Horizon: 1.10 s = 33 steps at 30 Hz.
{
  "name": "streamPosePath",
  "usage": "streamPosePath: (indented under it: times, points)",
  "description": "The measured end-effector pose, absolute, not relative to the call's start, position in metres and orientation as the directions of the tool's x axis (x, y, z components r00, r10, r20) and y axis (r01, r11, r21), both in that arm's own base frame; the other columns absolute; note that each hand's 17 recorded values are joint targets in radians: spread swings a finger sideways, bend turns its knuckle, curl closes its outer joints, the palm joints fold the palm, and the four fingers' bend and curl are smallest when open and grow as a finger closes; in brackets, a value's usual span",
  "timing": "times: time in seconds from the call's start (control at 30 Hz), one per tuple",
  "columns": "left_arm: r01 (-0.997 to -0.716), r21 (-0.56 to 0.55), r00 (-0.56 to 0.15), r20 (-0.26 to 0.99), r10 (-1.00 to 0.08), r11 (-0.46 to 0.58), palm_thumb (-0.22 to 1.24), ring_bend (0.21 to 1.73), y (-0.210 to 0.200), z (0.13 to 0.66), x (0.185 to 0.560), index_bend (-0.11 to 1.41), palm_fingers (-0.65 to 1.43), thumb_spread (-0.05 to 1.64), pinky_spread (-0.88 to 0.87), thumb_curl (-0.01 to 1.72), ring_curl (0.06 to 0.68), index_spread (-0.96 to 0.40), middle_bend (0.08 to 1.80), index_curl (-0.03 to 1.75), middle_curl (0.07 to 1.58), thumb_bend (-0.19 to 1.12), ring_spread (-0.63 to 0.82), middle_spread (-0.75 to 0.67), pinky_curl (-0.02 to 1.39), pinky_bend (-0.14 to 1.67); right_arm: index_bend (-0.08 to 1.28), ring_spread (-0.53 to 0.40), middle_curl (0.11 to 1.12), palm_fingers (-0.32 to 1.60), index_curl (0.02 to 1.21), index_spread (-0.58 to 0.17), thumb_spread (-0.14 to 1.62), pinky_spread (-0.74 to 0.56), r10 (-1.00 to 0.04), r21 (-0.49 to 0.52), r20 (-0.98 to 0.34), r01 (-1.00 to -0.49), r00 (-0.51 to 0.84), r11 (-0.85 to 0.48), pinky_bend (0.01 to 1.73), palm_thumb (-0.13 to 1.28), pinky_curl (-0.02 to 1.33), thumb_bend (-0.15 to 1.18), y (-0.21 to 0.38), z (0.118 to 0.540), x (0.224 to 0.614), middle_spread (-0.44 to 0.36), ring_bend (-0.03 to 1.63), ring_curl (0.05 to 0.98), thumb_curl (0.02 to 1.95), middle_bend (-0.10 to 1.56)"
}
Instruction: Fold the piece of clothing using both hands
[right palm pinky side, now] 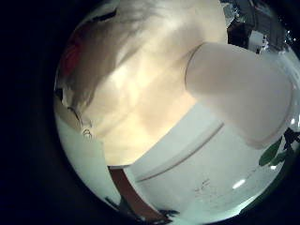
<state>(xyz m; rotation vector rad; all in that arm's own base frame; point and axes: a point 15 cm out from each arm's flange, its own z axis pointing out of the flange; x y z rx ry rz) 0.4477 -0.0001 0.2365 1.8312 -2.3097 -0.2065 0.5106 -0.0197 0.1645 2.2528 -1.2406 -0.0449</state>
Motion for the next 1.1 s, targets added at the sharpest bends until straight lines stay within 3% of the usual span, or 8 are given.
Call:
streamPosePath:
  times: [0.37,0.57,1.1]
  points:
    - [-0.943,0.241,-0.220,0.061,-0.974,0.228,0.09,0.37,0.004,0.238,0.440,0.15,-0.07,0.96,0.54,0.30,0.238,0.11,0.18,0.23,0.22,-0.03,0.57,0.42,0.32,0.24,0.93,-0.300,0.64,1.30,0.68,-0.278,0.32,-0.66,-0.774,0.422,0.295,-0.803,0.560,-0.420,0.85,1.13,0.43,0.65,-0.018,0.214,0.505,-0.139,1.05,0.513,1.25,1.02]
    - [-0.929,0.294,-0.212,0.075,-0.974,0.224,0.10,0.37,0.005,0.210,0.418,0.15,-0.07,1.03,0.54,0.29,0.238,0.11,0.17,0.23,0.22,-0.02,0.57,0.41,0.32,0.23,0.96,-0.294,0.63,1.28,0.68,-0.269,0.21,-0.65,-0.778,0.369,0.316,-0.826,0.542,-0.426,0.87,1.07,0.44,0.71,-0.017,0.242,0.506,-0.129,1.08,0.510,1.36,1.06]
    - [-0.922,0.321,-0.203,0.079,-0.976,0.217,0.10,0.37,0.001,0.149,0.392,0.15,-0.08,1.20,0.54,0.25,0.235,0.12,0.17,0.24,0.22,-0.02,0.57,0.40,0.32,0.23,0.98,-0.288,0.59,1.26,0.66,-0.262,-0.02,-0.64,-0.765,0.226,0.366,-0.849,0.529,-0.479,0.90,0.93,0.44,0.86,0.010,0.317,0.503,-0.138,1.11,0.494,1.54,1.11]
